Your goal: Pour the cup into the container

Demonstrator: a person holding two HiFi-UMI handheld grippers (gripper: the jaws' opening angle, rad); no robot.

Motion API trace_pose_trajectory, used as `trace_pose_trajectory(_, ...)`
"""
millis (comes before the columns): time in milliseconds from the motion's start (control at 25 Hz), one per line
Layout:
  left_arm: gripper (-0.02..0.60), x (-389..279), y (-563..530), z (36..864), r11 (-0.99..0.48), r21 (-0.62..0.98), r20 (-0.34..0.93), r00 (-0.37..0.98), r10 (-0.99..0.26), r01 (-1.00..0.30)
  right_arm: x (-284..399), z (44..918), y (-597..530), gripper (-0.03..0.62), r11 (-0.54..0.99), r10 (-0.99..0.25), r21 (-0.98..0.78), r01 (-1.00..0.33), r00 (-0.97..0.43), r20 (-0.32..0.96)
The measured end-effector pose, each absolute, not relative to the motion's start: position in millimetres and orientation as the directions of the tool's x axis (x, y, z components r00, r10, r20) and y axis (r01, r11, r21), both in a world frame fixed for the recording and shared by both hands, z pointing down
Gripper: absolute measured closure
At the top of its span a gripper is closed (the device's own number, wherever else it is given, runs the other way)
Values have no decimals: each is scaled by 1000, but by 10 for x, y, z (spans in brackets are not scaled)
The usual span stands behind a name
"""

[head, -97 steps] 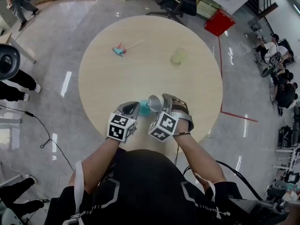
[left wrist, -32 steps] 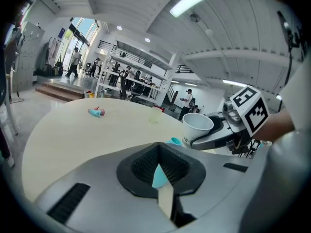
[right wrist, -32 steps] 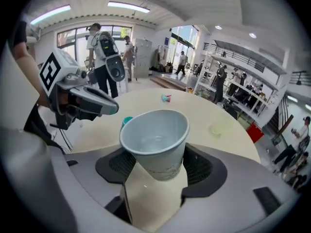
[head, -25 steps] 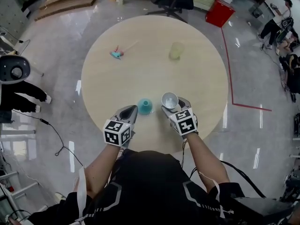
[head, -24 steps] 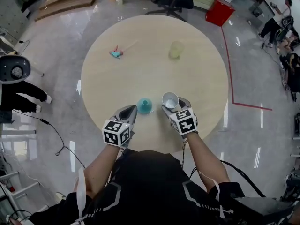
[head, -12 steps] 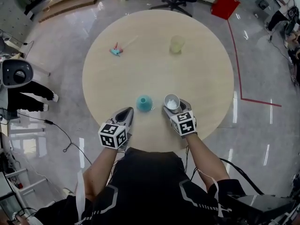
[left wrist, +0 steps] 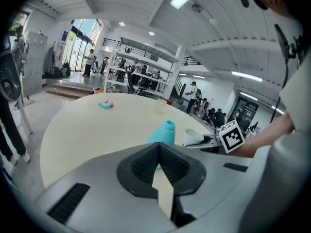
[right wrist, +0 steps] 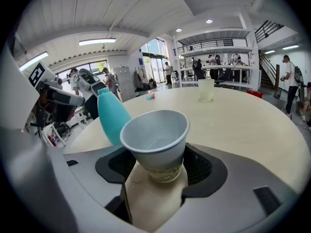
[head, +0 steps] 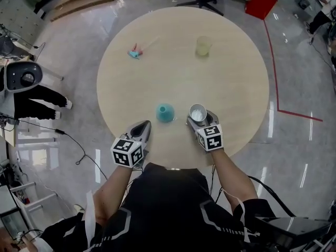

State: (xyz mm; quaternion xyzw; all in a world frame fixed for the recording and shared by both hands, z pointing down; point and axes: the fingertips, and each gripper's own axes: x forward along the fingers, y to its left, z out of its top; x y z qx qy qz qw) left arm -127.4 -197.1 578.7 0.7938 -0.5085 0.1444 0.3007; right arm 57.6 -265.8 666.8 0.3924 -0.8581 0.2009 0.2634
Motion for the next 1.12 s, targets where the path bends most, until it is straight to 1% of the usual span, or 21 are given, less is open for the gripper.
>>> trace_pose_trajectory(440, 581, -1244, -1986, 5758, -297, 345, 523, 446, -727, -890, 570, 6734, -2563, 290, 603, -550, -171, -779, -562, 617)
trace_pose_trajectory(640, 581, -1184, -2060, 5739, -326, 343, 507, 466, -725, -881, 659, 6716, -2519, 281, 585, -555, -172, -792, -546, 627)
trace_pose_trajectory(880, 581, -1037, -2215, 5609, -394, 347, 444, 520, -730, -851, 788, 6397, -2437, 281, 555, -621, -134, -821, -516, 590)
trace_pose_trajectory(1120, 581, -971, -2243, 5532, -421, 351, 416, 542, -730, -836, 779, 6195, -2316, 281, 583, -618, -110, -805, -528, 582)
